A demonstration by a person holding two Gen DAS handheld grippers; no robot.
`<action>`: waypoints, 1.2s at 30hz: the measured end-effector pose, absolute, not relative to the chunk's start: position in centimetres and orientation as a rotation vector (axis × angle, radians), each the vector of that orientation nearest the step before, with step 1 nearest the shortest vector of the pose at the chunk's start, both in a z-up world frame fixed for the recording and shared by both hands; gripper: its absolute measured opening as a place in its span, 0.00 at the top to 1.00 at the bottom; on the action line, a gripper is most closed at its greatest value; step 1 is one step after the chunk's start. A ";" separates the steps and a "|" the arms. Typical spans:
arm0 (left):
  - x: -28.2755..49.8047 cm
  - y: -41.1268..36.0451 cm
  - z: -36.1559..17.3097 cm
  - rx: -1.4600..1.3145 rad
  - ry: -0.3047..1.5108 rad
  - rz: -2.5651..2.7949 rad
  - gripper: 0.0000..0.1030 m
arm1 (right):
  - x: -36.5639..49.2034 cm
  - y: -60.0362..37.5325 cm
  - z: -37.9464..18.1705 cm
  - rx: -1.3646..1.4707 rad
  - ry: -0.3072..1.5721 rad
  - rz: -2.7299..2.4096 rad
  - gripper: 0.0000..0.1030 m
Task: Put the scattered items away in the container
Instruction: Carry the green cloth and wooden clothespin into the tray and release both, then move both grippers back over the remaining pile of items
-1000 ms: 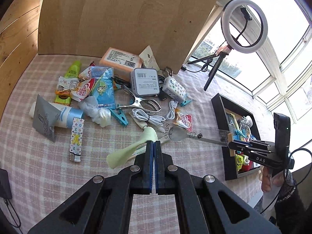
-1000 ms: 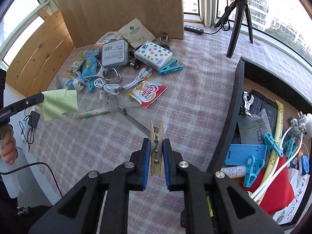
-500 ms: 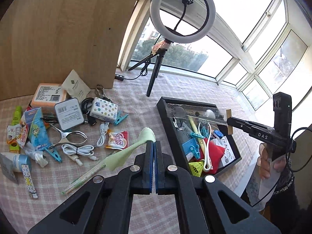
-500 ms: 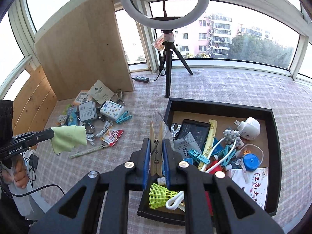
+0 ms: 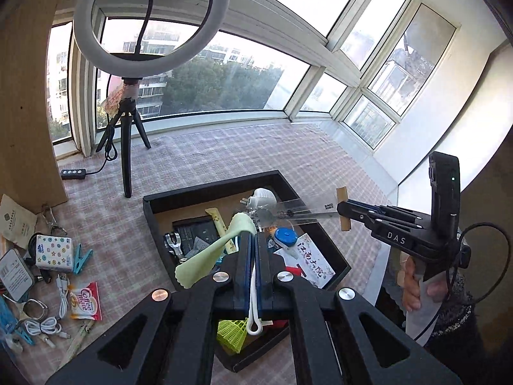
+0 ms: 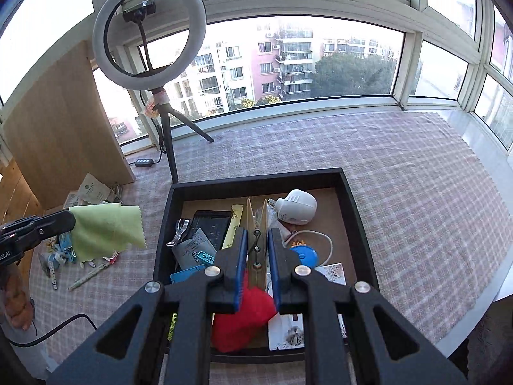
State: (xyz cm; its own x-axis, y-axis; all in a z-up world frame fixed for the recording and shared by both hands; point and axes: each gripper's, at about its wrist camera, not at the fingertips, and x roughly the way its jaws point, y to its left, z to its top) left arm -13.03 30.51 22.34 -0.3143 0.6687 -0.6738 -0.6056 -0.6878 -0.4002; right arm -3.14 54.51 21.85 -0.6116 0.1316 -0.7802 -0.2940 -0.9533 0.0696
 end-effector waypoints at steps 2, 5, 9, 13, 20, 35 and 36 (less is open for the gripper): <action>-13.4 31.7 22.2 -1.117 -0.080 2.071 0.63 | -3.2 55.1 21.7 -1.230 0.278 2.560 0.60; -13.7 32.0 22.0 -1.120 -0.084 2.084 0.58 | -2.9 55.7 21.8 -1.190 0.319 2.548 0.34; -13.8 31.4 21.7 -1.131 -0.066 2.095 0.58 | -3.1 55.5 21.6 -1.208 0.310 2.535 0.34; -13.8 30.5 21.5 -1.146 -0.059 2.110 0.58 | -3.5 55.0 21.3 -1.230 0.317 2.538 0.34; -13.5 28.3 20.5 -1.185 -0.016 2.170 0.57 | -4.5 53.3 20.6 -1.274 0.313 2.560 0.33; -11.7 17.7 17.0 -1.275 0.073 2.401 0.46 | -7.7 45.9 17.3 -1.422 0.311 2.668 0.31; -11.6 16.7 16.6 -1.288 0.071 2.417 0.45 | -8.0 45.2 17.0 -1.437 0.309 2.675 0.31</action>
